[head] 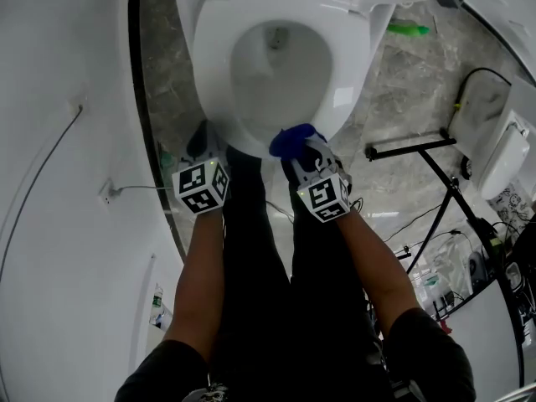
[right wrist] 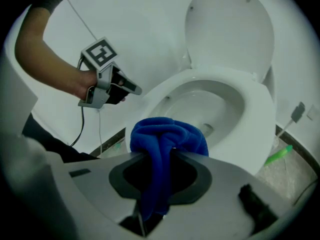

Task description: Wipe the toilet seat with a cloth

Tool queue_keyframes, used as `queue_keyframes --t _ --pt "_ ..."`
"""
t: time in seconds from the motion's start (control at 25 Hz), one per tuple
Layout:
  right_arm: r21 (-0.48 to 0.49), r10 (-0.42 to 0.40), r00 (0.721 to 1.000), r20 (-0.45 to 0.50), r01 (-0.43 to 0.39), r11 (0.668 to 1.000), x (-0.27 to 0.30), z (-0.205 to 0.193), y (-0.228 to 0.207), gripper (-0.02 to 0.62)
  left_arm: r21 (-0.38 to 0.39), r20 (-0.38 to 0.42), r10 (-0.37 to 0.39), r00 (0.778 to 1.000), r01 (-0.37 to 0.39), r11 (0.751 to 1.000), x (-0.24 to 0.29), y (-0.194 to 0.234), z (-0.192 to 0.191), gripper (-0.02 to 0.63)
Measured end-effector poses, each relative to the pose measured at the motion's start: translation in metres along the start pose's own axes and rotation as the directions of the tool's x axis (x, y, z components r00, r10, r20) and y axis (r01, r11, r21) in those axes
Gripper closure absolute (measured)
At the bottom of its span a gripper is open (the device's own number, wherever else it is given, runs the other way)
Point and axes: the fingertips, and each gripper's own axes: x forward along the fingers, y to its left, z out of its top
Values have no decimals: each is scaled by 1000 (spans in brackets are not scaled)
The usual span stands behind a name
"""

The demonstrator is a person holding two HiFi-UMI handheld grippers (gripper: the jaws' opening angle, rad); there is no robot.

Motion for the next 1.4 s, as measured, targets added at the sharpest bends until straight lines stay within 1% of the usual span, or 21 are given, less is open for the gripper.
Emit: queue_keyframes --t 0.08,0.2,0.28,0.44,0.64,0.76,1.0,1.2,1.4 --pt "-74 44 999 2 -44 996 9 7 18 512 -13 -11 15 1000 -15 1000 0 7 -3 595" --pt "-157 84 996 1 -83 984 25 23 41 512 -43 -18 28 999 -29 999 -1 16 -6 595" --pt "-180 101 995 -5 -100 978 38 36 53 512 -62 -16 32 999 -33 998 -1 22 -7 595" --pt "-186 139 990 -12 -139 973 59 60 65 512 -92 -15 46 999 -47 995 -4 36 -11 595" --pt "-216 180 983 -15 -179 960 75 88 64 512 -107 -18 49 999 -51 993 -8 50 -12 595" --pt "-266 202 979 -31 -203 942 78 94 64 512 -117 -3 58 998 -58 991 -9 60 -6 595" --pt "-281 241 970 -40 -243 928 82 105 60 512 -148 9 62 998 -60 987 -10 67 -8 595" --pt "-308 280 960 -13 -270 912 91 126 54 512 -167 -2 53 999 -53 985 -9 67 -19 595" --pt "-317 316 948 29 -291 903 104 158 38 512 -162 -9 32 999 -33 986 -7 64 -24 595"
